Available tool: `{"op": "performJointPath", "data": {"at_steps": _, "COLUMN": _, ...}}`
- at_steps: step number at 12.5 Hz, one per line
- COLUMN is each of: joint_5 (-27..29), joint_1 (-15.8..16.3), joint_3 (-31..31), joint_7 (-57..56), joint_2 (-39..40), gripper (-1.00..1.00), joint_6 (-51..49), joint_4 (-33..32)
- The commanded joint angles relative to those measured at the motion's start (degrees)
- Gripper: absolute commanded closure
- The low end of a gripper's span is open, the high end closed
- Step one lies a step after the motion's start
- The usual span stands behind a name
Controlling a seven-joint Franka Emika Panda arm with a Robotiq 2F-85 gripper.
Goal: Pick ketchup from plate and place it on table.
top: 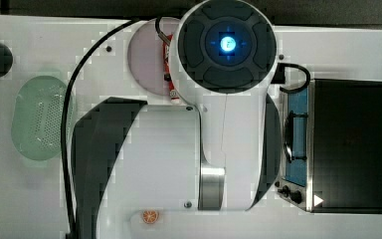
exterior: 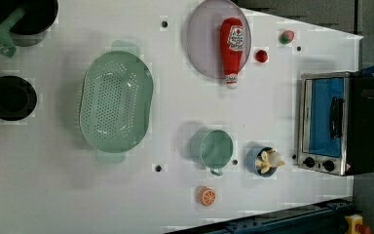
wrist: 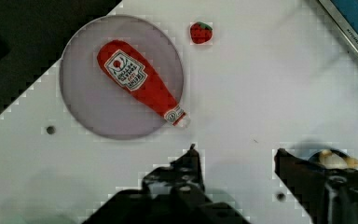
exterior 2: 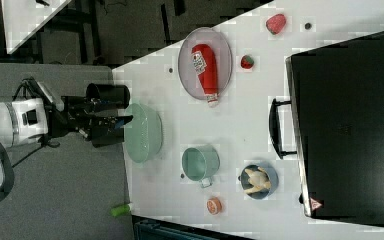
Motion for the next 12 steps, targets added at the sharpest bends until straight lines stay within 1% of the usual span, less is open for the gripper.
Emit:
{"op": "performJointPath", "data": {"at_steps": 1, "joint_5": 0.56, "joint_1": -5.25, "joint_3": 2.67, "joint_7": 1.19, "joint_2": -8.66, "gripper": -0.60, "joint_6": -8.73, "joint_4": -3.62}}
{"op": "performJointPath", "data": {"at_steps": 2, "joint_5": 0.56, "joint_1": -5.20, "joint_3": 2.74, "joint_7": 1.18, "joint_2": -8.20, "gripper": -0.82, "joint_6": -8.61, "joint_4": -3.70}}
{"op": "performJointPath", "data": {"at_steps": 3, "joint_5": 0.56, "joint_1": -5.12, "joint_3": 2.85, "joint_7": 1.14, "joint_2": -7.39, "gripper": -0.99, "joint_6": -8.37, "joint_4": -3.72}}
{"op": "performJointPath", "data": {"at_steps": 8, "joint_5": 0.57, "joint_1": -4.68, "joint_3": 4.39, "joint_7": -3.52, "joint_2": 1.22, "gripper": -1.00, "joint_6": -2.83, "joint_4": -3.69}}
{"op": "performJointPath", "data": {"at_steps": 12, "joint_5": 0.56, "joint_1": -4.04, "joint_3": 5.39, "joint_7": -10.90, "joint_2": 9.80, "gripper": -1.00, "joint_6": 3.76, "joint_4": -3.30}}
